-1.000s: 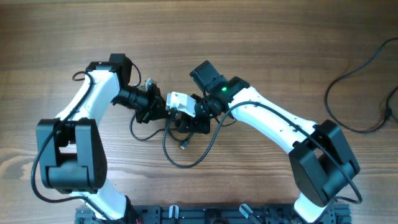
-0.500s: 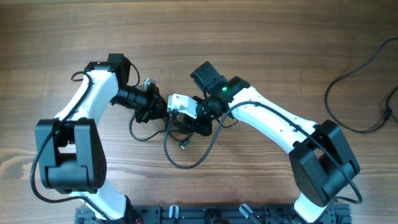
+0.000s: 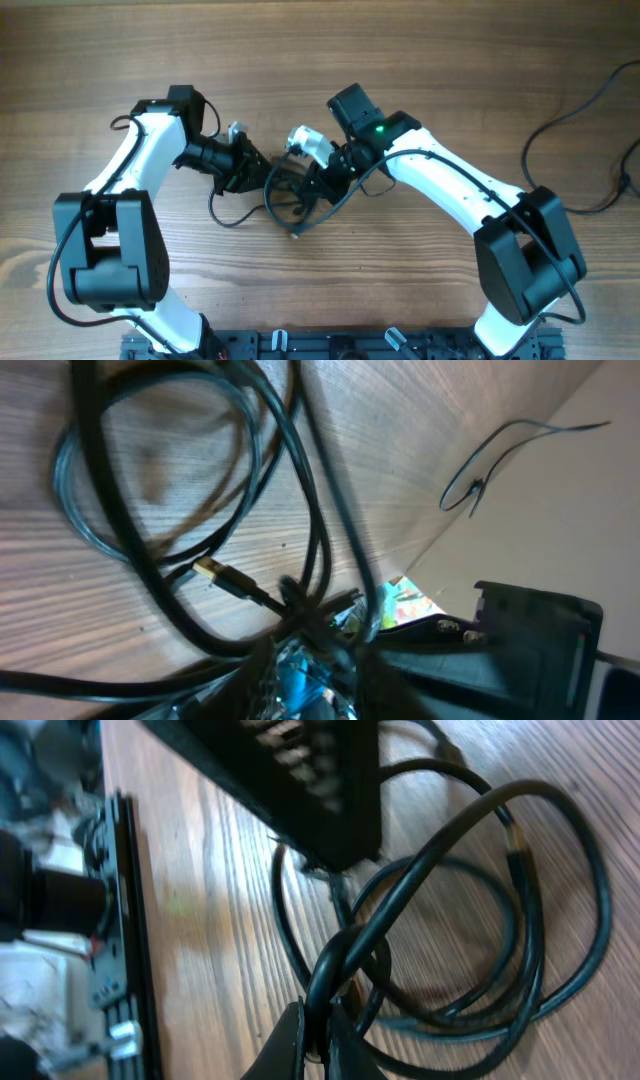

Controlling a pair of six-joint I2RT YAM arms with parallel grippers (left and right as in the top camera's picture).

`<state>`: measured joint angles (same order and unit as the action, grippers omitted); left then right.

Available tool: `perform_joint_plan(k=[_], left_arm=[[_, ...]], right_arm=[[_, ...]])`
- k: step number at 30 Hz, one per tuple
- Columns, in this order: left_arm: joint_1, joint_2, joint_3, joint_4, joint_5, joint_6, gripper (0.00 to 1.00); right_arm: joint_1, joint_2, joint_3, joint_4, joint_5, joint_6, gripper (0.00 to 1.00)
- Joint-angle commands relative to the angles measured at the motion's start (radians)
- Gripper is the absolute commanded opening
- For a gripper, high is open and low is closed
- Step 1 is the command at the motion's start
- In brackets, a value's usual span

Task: Untangle cables

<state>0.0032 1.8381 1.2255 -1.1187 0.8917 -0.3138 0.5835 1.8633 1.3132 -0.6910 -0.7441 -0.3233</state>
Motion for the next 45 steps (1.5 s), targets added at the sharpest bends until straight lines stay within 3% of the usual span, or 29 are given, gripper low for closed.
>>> perform_joint_plan(k=[1,4,5,12,15,19,24,29,34,40,45], left_arm=[[0.013,-0.010,-0.004,0.035,0.005,0.055,0.49],[0.013,-0.010,-0.004,0.037,0.010,0.141,0.77],[0.013,-0.010,-0.004,0.035,0.009,0.163,0.82],[0.089,-0.011,-0.004,0.011,0.070,0.317,0.88],[0.131,-0.011,-0.004,0.003,0.134,0.385,0.88],[0.193,-0.011,-0.004,-0.047,0.318,0.576,0.88],[0.245,-0.011,-0.004,-0.237,0.399,0.917,0.86],[0.276,-0.011,-0.005,-0.471,0.413,1.283,0.77],[0.277,-0.011,-0.005,-0.493,0.409,1.317,0.78],[0.263,-0.011,-0.068,-0.483,0.409,1.349,0.77],[0.283,-0.011,-0.137,-0.461,0.410,1.365,0.64]], right_arm=[[-0.005,-0.005,0.000,0.020,-0.024,0.246,0.04],[-0.006,-0.005,0.000,0.063,-0.024,0.372,0.04],[-0.006,-0.005,0.000,0.077,-0.023,0.405,0.04],[-0.016,-0.005,0.000,0.154,-0.024,0.649,0.04],[-0.016,-0.005,0.000,0.157,-0.024,0.669,0.04],[-0.023,-0.005,0.000,0.176,-0.039,0.783,0.04],[-0.079,-0.005,0.000,0.231,-0.249,0.867,0.04],[-0.110,-0.005,0.000,0.232,-0.284,0.909,0.04],[-0.110,-0.005,0.000,0.257,-0.469,0.953,0.04],[-0.110,-0.005,0.000,0.263,-0.426,1.049,0.04],[-0.110,-0.005,0.000,0.265,-0.412,1.135,0.04]])
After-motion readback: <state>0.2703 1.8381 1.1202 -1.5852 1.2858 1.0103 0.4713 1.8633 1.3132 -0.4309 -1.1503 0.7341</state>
